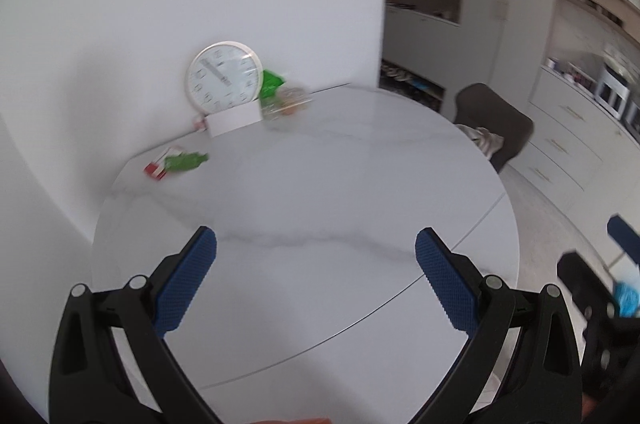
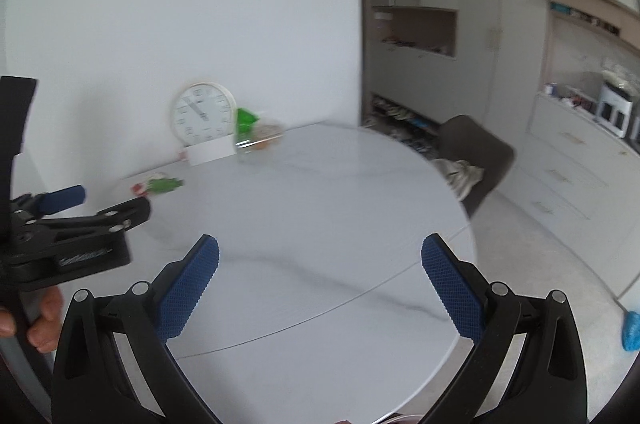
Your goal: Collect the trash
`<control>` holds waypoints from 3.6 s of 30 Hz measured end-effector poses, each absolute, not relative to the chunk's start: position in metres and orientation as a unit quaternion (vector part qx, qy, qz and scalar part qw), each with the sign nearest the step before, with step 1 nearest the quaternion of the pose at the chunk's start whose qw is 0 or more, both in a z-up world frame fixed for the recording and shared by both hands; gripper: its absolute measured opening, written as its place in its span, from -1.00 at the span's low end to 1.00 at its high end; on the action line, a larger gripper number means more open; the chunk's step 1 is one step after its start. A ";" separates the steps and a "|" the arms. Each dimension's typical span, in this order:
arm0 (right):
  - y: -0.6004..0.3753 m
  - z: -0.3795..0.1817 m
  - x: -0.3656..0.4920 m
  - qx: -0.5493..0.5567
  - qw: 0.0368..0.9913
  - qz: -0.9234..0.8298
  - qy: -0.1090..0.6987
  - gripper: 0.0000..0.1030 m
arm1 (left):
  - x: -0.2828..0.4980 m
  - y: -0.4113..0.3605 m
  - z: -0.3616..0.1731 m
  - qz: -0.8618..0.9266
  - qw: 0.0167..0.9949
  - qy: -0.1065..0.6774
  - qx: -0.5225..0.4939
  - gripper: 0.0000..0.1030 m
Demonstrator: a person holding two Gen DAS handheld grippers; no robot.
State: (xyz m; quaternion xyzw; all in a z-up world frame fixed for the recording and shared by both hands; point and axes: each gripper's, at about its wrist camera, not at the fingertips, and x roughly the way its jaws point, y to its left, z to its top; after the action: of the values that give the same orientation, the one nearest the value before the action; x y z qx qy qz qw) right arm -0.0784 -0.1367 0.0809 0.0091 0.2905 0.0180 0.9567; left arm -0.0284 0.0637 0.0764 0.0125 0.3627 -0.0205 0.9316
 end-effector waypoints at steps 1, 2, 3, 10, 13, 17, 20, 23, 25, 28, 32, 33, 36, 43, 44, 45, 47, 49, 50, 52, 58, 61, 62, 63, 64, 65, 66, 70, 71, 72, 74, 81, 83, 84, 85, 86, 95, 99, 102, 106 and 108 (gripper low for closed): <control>-0.134 0.081 -0.082 0.005 0.956 0.027 0.292 0.95 | -0.028 0.068 0.075 -0.012 0.931 0.364 0.008 0.85; -0.128 0.082 -0.082 0.001 0.956 0.032 0.292 0.96 | -0.031 0.069 0.075 -0.005 0.932 0.363 0.008 0.85; -0.125 0.082 -0.082 -0.004 0.956 0.036 0.292 0.96 | -0.031 0.069 0.075 0.001 0.932 0.363 0.009 0.85; -0.128 0.081 -0.078 -0.005 0.955 0.042 0.293 0.96 | -0.035 0.067 0.076 0.013 0.931 0.366 0.007 0.85; -0.128 0.080 -0.073 -0.005 0.954 0.039 0.296 0.96 | -0.032 0.065 0.076 0.012 0.930 0.368 0.008 0.85; -0.126 0.078 -0.072 -0.011 0.955 0.030 0.295 0.96 | -0.026 0.065 0.076 0.010 0.928 0.372 0.009 0.85; -0.127 0.077 -0.069 -0.008 0.954 0.028 0.297 0.96 | -0.022 0.065 0.075 0.008 0.927 0.374 0.009 0.85; -0.128 0.075 -0.066 -0.007 0.954 0.026 0.300 0.96 | -0.019 0.065 0.075 0.005 0.927 0.375 0.008 0.85; -0.127 0.074 -0.064 -0.009 0.953 0.025 0.302 0.96 | -0.018 0.063 0.073 0.004 0.926 0.377 0.009 0.85; -0.126 0.073 -0.062 -0.011 0.953 0.024 0.303 0.96 | -0.016 0.063 0.073 0.003 0.926 0.379 0.010 0.85; -0.127 0.071 -0.060 -0.011 0.952 0.025 0.305 0.96 | -0.015 0.064 0.073 0.004 0.926 0.378 0.008 0.85; -0.127 0.071 -0.060 -0.011 0.952 0.024 0.305 0.96 | -0.015 0.064 0.073 0.005 0.926 0.378 0.008 0.85; -0.127 0.070 -0.059 -0.012 0.951 0.025 0.308 0.96 | -0.014 0.063 0.072 0.009 0.926 0.376 0.007 0.85; -0.128 0.068 -0.058 -0.014 0.950 0.025 0.309 0.96 | -0.013 0.063 0.070 0.004 0.924 0.382 0.004 0.85; -0.128 0.068 -0.058 -0.013 0.951 0.024 0.309 0.96 | -0.012 0.063 0.070 0.004 0.924 0.383 0.005 0.85; -0.128 0.068 -0.059 -0.013 0.951 0.024 0.309 0.96 | -0.012 0.063 0.070 0.004 0.924 0.383 0.005 0.85; -0.129 0.067 -0.060 -0.012 0.951 0.025 0.308 0.96 | -0.012 0.063 0.071 0.004 0.924 0.383 0.004 0.85; -0.130 0.067 -0.061 -0.011 0.951 0.026 0.308 0.96 | -0.012 0.063 0.070 0.004 0.924 0.383 0.005 0.85; -0.130 0.067 -0.062 -0.011 0.951 0.026 0.308 0.96 | -0.012 0.063 0.070 0.004 0.924 0.383 0.005 0.85; -0.130 0.067 -0.062 -0.011 0.951 0.024 0.308 0.96 | -0.012 0.063 0.070 0.004 0.924 0.383 0.005 0.85; -0.131 0.066 -0.062 -0.011 0.950 0.026 0.310 0.96 | -0.013 0.063 0.070 0.004 0.924 0.383 0.006 0.85; -0.131 0.065 -0.062 -0.011 0.950 0.025 0.311 0.96 | -0.014 0.062 0.070 0.005 0.923 0.384 0.005 0.85; -0.131 0.064 -0.063 -0.011 0.950 0.025 0.311 0.96 | -0.014 0.062 0.070 0.005 0.923 0.384 0.004 0.85; -0.131 0.063 -0.063 -0.011 0.950 0.024 0.312 0.96 | -0.014 0.062 0.069 0.004 0.923 0.384 0.004 0.85; -0.131 0.063 -0.063 -0.011 0.950 0.024 0.312 0.96 | -0.015 0.062 0.069 0.003 0.923 0.384 0.004 0.85; -0.131 0.063 -0.063 -0.011 0.950 0.024 0.312 0.96 | -0.015 0.063 0.069 0.003 0.923 0.384 0.004 0.85; -0.131 0.063 -0.063 -0.011 0.950 0.024 0.312 0.96 | -0.015 0.062 0.069 0.003 0.923 0.384 0.004 0.85; -0.131 0.063 -0.062 -0.011 0.949 0.024 0.313 0.96 | -0.015 0.062 0.068 0.003 0.923 0.385 0.004 0.85; -0.131 0.063 -0.062 -0.011 0.949 0.025 0.313 0.96 | -0.015 0.063 0.068 0.003 0.923 0.385 0.004 0.85; -0.131 0.063 -0.062 -0.011 0.949 0.025 0.314 0.96 | -0.015 0.063 0.068 0.003 0.923 0.385 0.003 0.85; -0.131 0.063 -0.062 -0.011 0.949 0.025 0.314 0.96 | -0.015 0.063 0.068 0.003 0.923 0.385 0.004 0.85; -0.131 0.063 -0.062 -0.011 0.949 0.026 0.314 0.96 | -0.015 0.063 0.068 0.002 0.924 0.383 0.007 0.85; -0.131 0.062 -0.062 -0.011 0.949 0.026 0.314 0.96 | -0.015 0.063 0.068 0.002 0.923 0.384 0.006 0.85; -0.131 0.062 -0.062 -0.011 0.949 0.026 0.315 0.96 | -0.015 0.063 0.068 0.002 0.923 0.384 0.006 0.85; -0.131 0.061 -0.062 -0.011 0.949 0.026 0.315 0.96 | -0.014 0.063 0.068 0.002 0.923 0.384 0.007 0.85; -0.131 0.061 -0.062 -0.011 0.948 0.027 0.316 0.96 | -0.014 0.063 0.068 0.002 0.923 0.384 0.007 0.85; -0.132 0.060 -0.061 -0.012 0.948 0.027 0.318 0.96 | -0.014 0.062 0.068 0.001 0.923 0.384 0.007 0.85; -0.132 0.060 -0.061 -0.011 0.948 0.027 0.318 0.96 | -0.013 0.063 0.068 -0.001 0.923 0.384 0.008 0.85; -0.132 0.061 -0.061 -0.012 0.948 0.026 0.318 0.96 | -0.012 0.064 0.067 -0.002 0.923 0.384 0.009 0.85; -0.133 0.060 -0.061 -0.012 0.948 0.027 0.317 0.96 | -0.012 0.064 0.067 -0.002 0.923 0.384 0.009 0.85; -0.134 0.059 -0.061 -0.012 0.948 0.027 0.318 0.96 | -0.012 0.064 0.067 -0.003 0.923 0.385 0.009 0.85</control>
State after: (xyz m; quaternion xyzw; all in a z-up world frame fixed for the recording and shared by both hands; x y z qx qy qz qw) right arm -0.0615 -0.1335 0.0595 -0.0124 0.3175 0.0268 0.9478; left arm -0.0118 0.0641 0.0667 0.0087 0.3849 -0.0032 0.9229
